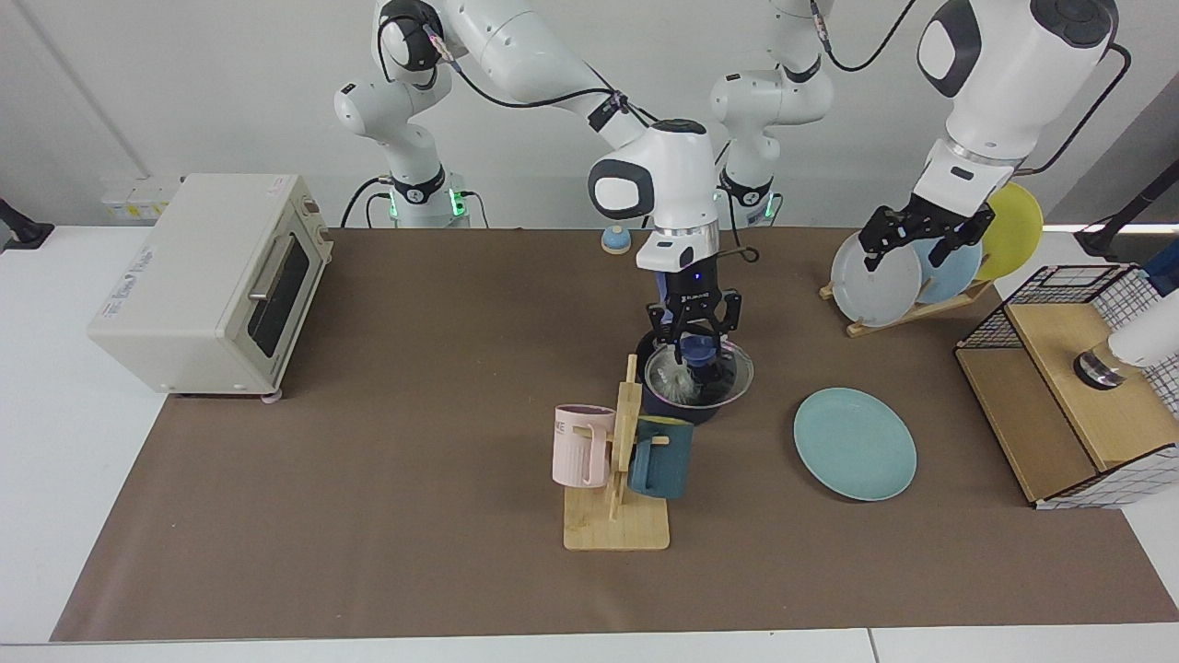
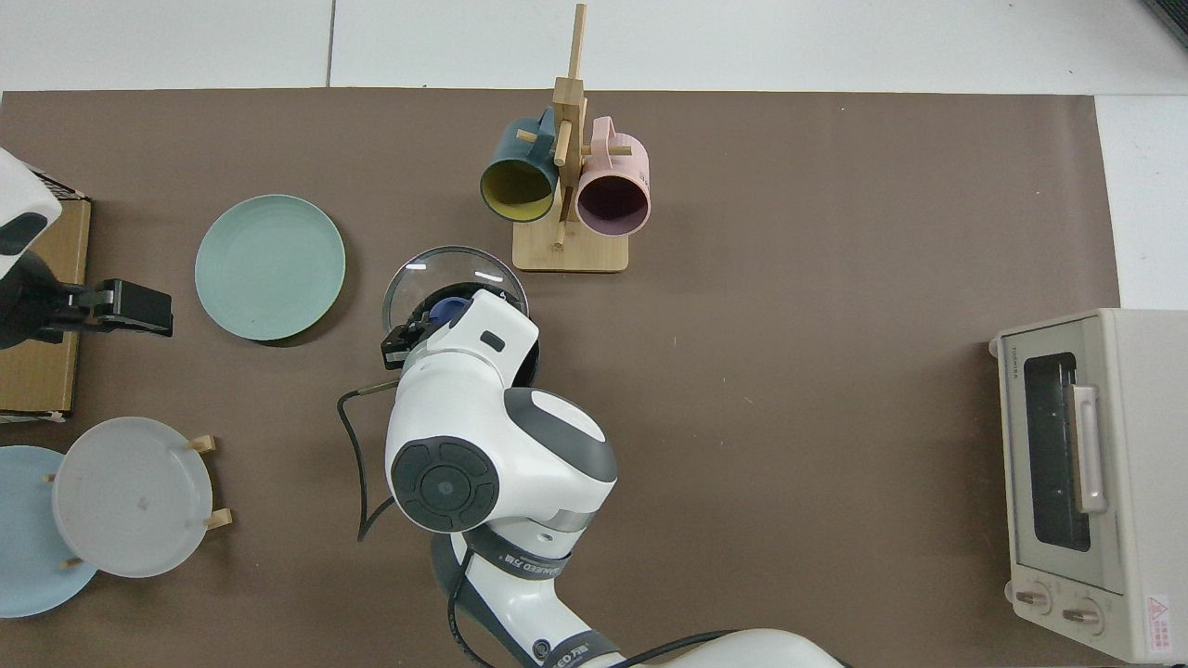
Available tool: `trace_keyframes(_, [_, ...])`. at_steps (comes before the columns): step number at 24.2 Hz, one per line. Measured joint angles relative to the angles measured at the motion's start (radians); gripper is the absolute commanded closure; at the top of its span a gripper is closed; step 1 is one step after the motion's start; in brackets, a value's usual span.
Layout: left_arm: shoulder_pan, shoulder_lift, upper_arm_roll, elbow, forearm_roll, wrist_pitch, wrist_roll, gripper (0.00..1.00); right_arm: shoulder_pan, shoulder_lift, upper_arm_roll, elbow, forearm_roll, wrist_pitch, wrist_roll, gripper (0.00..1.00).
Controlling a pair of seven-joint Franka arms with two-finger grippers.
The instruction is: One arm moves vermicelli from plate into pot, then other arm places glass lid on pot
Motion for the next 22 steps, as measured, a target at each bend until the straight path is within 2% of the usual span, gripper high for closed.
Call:
trace_keyframes(8, [0.0, 0.0, 0.002, 0.0, 0.0, 0.0, 0.0, 0.0, 0.005, 0.009, 0.001, 0.006, -0.001, -0.007, 0.0, 1.0])
trace_keyframes(14, [0.0, 0.0, 0.002, 0.0, 0.0, 0.0, 0.0, 0.0, 0.006, 0.004, 0.002, 0.071, 0.004, -0.167, 0.0, 1.0])
trace_keyframes(22, [0.001, 0.0, 0.003, 0.0, 0.0, 0.0, 0.0, 0.0, 0.008, -0.027, 0.003, 0.086, 0.074, -0.239, 0.0, 1.0])
